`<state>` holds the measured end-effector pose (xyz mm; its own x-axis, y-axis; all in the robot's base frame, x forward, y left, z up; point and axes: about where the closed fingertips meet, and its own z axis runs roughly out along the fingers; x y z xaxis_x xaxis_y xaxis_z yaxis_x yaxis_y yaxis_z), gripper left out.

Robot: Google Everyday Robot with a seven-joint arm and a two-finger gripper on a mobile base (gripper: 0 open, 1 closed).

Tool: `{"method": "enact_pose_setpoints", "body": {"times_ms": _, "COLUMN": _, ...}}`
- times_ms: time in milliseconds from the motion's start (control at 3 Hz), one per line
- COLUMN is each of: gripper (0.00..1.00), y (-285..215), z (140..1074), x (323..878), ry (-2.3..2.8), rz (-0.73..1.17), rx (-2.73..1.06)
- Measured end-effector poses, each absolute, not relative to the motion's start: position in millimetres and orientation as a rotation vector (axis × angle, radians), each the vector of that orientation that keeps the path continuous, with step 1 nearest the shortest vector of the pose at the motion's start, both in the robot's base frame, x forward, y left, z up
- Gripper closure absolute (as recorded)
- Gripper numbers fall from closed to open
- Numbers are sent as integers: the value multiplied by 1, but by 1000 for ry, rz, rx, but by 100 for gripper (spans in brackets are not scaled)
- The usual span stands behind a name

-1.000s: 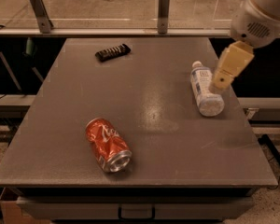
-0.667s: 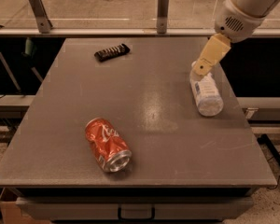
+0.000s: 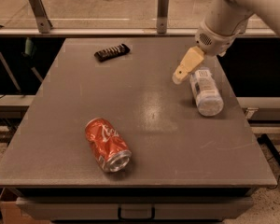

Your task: Place blue plastic bottle upright

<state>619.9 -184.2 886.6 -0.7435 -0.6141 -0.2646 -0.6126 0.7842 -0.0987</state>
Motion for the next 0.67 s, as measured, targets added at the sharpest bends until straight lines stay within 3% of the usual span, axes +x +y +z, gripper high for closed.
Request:
{"method": "enact_pose_setpoints", "body": {"times_ms": 333, "gripper": 0, "y": -185, "z": 857, "x": 628, "ry": 2794, "rz": -13, "rx": -818}}
{"method": "enact_pose_setpoints", "body": {"times_ms": 667, "gripper": 17, "y": -190, "z": 841, "x": 632, "ry": 2832, "rz": 4, "rx": -726}}
